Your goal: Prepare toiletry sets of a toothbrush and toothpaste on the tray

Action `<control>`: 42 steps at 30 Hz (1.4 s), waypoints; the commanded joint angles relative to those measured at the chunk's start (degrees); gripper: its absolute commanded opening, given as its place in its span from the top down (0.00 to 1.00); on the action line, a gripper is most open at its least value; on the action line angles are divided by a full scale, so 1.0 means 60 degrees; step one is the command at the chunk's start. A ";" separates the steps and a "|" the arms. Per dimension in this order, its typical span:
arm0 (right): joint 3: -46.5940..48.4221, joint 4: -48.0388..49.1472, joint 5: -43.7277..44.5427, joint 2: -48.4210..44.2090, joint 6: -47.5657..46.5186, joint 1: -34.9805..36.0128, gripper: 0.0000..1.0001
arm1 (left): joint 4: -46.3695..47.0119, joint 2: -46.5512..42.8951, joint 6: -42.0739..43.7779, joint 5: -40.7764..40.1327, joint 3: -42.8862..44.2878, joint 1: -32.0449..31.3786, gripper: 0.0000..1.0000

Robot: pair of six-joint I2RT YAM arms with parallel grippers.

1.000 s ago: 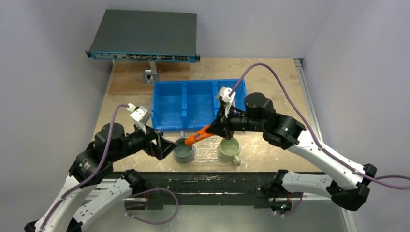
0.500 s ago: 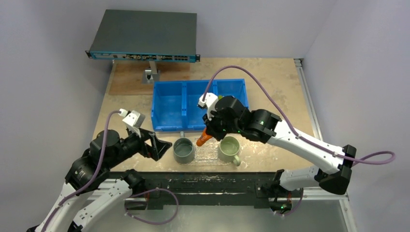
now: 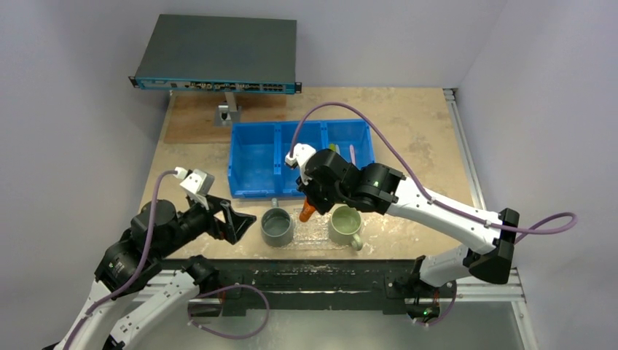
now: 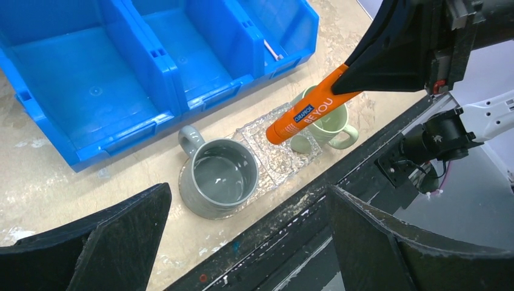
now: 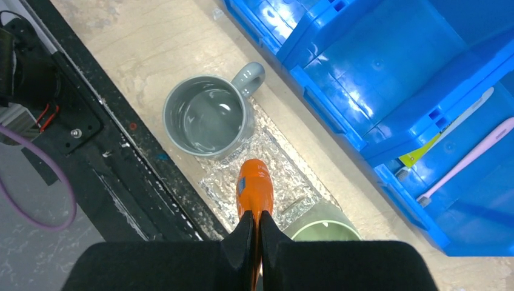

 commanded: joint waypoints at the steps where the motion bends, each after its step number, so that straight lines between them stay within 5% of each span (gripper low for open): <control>1: 0.0464 0.0073 0.0396 0.0047 0.0204 0.0090 1.00 | 0.0083 -0.0146 0.0128 -0.0032 -0.0065 0.0016 0.00; 42: -0.0294 0.1079 0.0770 0.1471 0.0278 0.0324 1.00 | 0.0043 -0.0151 0.0158 -0.0006 -0.0106 0.0010 0.00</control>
